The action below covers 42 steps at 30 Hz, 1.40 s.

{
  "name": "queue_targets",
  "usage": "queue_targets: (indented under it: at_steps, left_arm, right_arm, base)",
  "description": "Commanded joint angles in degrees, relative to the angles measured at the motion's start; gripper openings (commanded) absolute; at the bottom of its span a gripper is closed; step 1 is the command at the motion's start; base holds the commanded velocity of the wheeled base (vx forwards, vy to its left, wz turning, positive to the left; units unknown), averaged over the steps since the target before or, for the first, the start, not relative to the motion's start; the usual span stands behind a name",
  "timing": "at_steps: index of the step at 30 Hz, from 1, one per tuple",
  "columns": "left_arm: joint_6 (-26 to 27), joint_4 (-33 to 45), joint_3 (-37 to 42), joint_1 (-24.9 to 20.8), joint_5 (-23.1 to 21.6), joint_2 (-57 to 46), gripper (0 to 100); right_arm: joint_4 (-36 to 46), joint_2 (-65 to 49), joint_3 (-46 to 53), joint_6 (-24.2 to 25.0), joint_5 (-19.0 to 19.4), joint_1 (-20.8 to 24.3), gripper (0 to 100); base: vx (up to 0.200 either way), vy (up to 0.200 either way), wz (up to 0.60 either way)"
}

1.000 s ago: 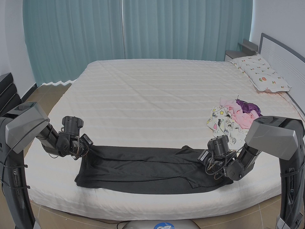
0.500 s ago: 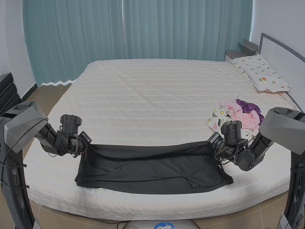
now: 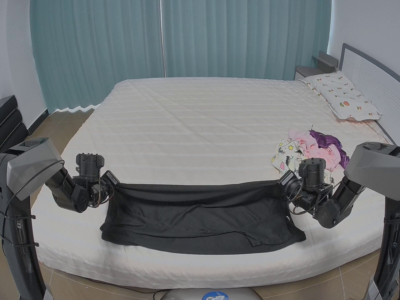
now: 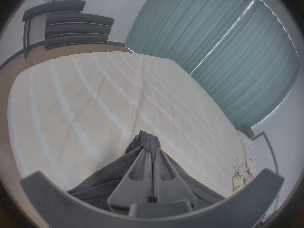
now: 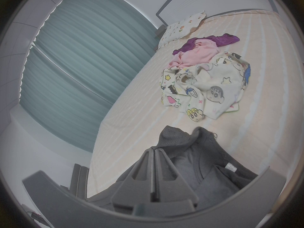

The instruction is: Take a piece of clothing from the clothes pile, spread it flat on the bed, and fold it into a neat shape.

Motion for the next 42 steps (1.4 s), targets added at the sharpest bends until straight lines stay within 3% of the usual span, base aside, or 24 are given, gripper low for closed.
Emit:
queue_targets:
  at_steps: [1, 9, 17, 26, 27, 33, 37, 42]
  left_arm:
    - [1.5, 0.0, 1.7, 0.3, 0.0, 0.0, 0]
    - [12.8, 0.1, 8.7, 0.1, 0.1, -0.3, 0]
    - [14.1, 0.4, 9.7, -0.3, 0.2, 0.7, 0]
    - [16.6, 5.9, 10.4, -0.5, 0.2, 0.2, 0]
    - [16.6, 5.9, 10.4, -0.6, 0.2, 0.1, 100]
    - [16.6, 6.1, 11.6, -0.2, 0.4, -2.8, 100]
    - [16.8, 7.9, 10.9, 3.0, 0.4, -9.1, 100]
    - [20.1, 14.7, 6.8, 5.0, -4.3, -10.3, 100]
  right_arm:
    - [0.1, 0.0, 1.7, -0.2, 0.5, 0.0, 0]
    - [0.3, 2.8, 6.0, -5.4, 2.9, 0.2, 0]
    - [0.3, 5.6, 7.2, -7.6, 2.9, 1.1, 0]
    - [0.3, 6.7, 7.6, -9.6, 3.0, 1.3, 0]
    - [0.3, 6.8, 7.6, -9.6, 3.0, 1.4, 100]
    - [-0.6, 4.0, 9.2, -9.1, 3.4, 0.9, 100]
    - [-0.8, -3.4, 14.3, -7.3, 6.0, -0.9, 100]
    - [-5.8, -6.4, 23.1, -6.1, 9.4, -0.8, 100]
  base:
    - [0.000, 0.000, 0.00]
    - [0.000, 0.000, 0.00]
    - [0.000, 0.000, 0.00]
    - [0.000, 0.000, 0.00]
    - [0.000, 0.000, 0.00]
    - [0.000, 0.000, 0.00]
    - [0.000, 0.000, 0.00]
    - [0.000, 0.000, 0.00]
